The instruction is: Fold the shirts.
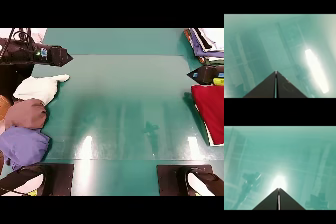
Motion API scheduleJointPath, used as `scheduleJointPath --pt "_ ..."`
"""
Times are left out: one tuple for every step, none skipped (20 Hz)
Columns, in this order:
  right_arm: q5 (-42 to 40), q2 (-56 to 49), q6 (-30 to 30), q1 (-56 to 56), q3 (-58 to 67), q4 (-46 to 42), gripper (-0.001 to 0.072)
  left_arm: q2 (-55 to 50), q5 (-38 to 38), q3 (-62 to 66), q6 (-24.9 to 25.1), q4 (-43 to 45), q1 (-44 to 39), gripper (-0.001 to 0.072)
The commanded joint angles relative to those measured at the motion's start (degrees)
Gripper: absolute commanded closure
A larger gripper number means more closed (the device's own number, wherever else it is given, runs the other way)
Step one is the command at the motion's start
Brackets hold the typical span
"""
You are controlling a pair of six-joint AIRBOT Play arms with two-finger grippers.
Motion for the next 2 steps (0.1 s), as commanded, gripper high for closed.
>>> scheduleJointPath --pt "-0.07 0.04 -0.07 2.36 0.07 0.09 0.0691 0.02 0.20 0.07 0.00 0.02 -0.02 0.0682" --pt "0.13 0.04 -0.07 2.34 0.07 0.09 0.0690 0.04 0.20 0.07 0.00 0.02 -0.02 0.0682"
